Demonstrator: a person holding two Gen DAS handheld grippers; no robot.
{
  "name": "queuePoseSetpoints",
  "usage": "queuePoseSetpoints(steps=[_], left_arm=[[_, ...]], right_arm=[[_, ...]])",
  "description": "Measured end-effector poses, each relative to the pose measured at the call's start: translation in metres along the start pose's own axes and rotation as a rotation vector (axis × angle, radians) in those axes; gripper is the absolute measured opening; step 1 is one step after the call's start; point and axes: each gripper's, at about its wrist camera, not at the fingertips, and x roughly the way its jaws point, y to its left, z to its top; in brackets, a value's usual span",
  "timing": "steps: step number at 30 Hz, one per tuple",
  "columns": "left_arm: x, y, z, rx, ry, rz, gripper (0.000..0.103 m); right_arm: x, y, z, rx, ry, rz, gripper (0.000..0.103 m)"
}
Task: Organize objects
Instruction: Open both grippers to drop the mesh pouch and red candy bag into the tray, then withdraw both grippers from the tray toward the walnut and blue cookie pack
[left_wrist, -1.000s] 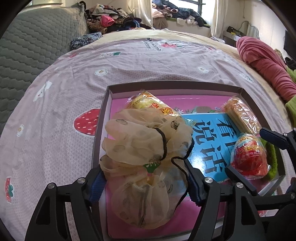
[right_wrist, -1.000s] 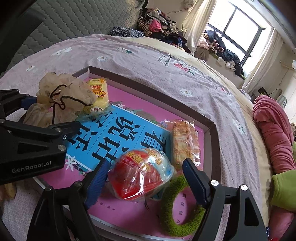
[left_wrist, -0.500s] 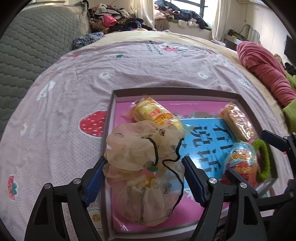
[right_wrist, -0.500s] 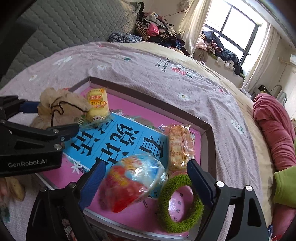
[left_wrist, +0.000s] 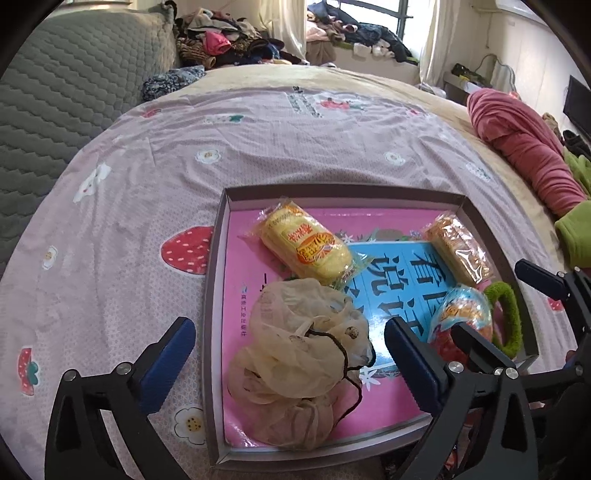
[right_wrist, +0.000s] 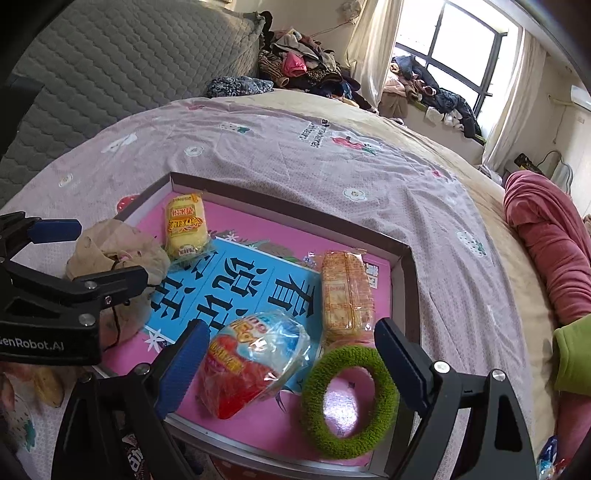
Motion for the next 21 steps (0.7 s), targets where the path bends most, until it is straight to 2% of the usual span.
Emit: queuePoseSetpoints(steps=[5,8,15,21], left_arm=[[-0.011,0.001,0.002,-0.002,-0.03,0.008,0.102],[-0.021,0.0,0.003,0.003,-0.065,0.038,0.102],[-0.041,0.001,0.006,0.0,-0.105,0.018,0.102],[-0.055,0.0,0.006,0.003,-0.141,0.034,0.102]], right_arm=[[-0.007,-0.002,0.001,0.011,-0.014,-0.002,0.091],[-0.013,-0.007,0.001,0.033,-0.03,-0.005,0.091],[-0.036,-0.02,0.005,0.11,-0.101,-0.019,0.098],[-0.053,-0.024,0.006,0.143,-0.132,-0.03,0.099]])
